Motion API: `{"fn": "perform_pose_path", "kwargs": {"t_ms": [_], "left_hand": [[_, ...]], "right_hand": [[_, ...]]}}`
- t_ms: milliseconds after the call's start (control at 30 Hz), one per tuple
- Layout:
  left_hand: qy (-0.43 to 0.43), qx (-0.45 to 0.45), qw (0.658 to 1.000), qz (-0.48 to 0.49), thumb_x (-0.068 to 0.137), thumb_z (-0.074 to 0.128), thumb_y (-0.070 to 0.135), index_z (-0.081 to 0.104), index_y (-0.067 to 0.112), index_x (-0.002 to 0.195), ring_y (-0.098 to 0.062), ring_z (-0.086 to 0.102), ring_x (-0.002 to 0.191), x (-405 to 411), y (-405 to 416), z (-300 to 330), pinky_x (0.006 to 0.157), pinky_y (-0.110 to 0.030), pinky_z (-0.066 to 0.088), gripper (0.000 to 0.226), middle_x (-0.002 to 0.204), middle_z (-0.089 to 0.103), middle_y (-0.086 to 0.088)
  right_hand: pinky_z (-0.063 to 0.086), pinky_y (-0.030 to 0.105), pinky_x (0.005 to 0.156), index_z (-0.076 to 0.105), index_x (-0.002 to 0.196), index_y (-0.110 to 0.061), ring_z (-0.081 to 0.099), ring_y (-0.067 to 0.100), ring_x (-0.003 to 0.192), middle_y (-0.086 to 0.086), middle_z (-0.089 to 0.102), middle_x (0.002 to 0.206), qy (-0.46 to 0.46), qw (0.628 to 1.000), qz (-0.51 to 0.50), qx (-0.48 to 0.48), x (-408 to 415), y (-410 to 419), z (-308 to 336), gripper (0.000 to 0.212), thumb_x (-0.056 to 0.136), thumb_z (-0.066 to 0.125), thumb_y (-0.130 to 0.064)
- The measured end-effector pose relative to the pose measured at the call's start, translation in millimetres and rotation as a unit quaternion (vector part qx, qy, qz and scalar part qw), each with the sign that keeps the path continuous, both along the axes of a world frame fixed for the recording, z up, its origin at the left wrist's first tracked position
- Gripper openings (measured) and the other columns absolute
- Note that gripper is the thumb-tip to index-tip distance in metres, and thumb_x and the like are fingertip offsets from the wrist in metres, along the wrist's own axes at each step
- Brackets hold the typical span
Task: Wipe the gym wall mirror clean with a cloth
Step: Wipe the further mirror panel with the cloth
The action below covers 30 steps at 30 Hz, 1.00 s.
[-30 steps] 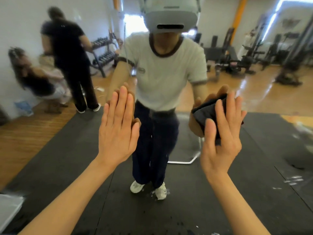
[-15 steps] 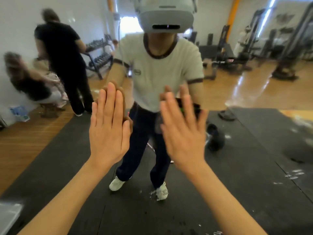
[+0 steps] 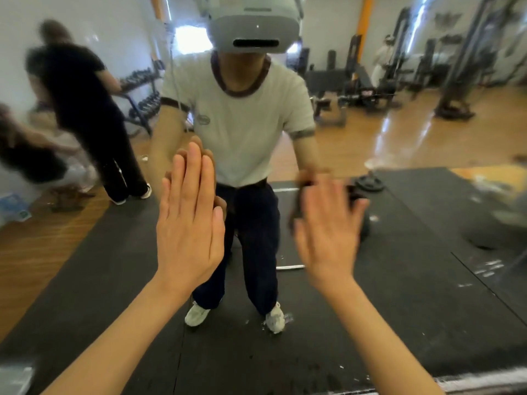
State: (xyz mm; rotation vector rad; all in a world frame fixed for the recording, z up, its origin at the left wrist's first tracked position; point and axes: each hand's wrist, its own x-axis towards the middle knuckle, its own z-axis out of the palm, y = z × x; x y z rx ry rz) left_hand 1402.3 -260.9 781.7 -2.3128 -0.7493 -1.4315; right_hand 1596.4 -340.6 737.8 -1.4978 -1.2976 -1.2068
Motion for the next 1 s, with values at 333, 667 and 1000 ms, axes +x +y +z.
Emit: {"fn": "perform_pose_path", "kwargs": {"t_ms": [333, 667, 1000], "left_hand": [[-0.012, 0.019, 1.0, 0.016, 0.101, 0.031, 0.018, 0.011, -0.002, 0.154, -0.013, -0.016, 0.154, 5.2, 1.2, -1.7, 0.126, -0.037, -0.006, 0.06, 0.167, -0.018, 0.004], [0.003, 0.0, 1.0, -0.001, 0.101, 0.034, 0.017, 0.007, 0.002, 0.158, -0.014, -0.016, 0.154, -0.1, -3.3, 0.9, 0.126, -0.036, -0.008, 0.064, 0.167, -0.015, 0.0], [0.031, 0.031, 0.999, 0.019, 0.102, 0.036, 0.021, -0.007, 0.012, 0.161, -0.015, -0.014, 0.155, -38.9, 12.0, 14.8, 0.126, -0.036, -0.007, 0.073, 0.166, -0.022, 0.007]], "right_hand": [[-0.002, 0.046, 0.125, 0.012, 0.16, -0.012, 0.0, 0.018, 0.156, 0.003, -0.002, 0.169, -0.09, 0.995, 0.001, -0.049, -59.4, 22.6, -37.4, 0.064, 0.105, 0.043, -0.023], [-0.008, 0.048, 0.124, 0.024, 0.154, -0.004, 0.0, 0.014, 0.154, 0.005, 0.008, 0.167, 0.237, 0.962, 0.047, 0.129, -15.7, 5.1, 6.4, 0.052, 0.111, 0.017, -0.032], [-0.003, 0.045, 0.123, 0.044, 0.145, -0.009, 0.009, 0.024, 0.154, 0.011, 0.046, 0.152, -0.091, 0.992, 0.048, 0.075, -1.7, 13.9, 74.4, 0.041, 0.109, 0.044, -0.029]]}}
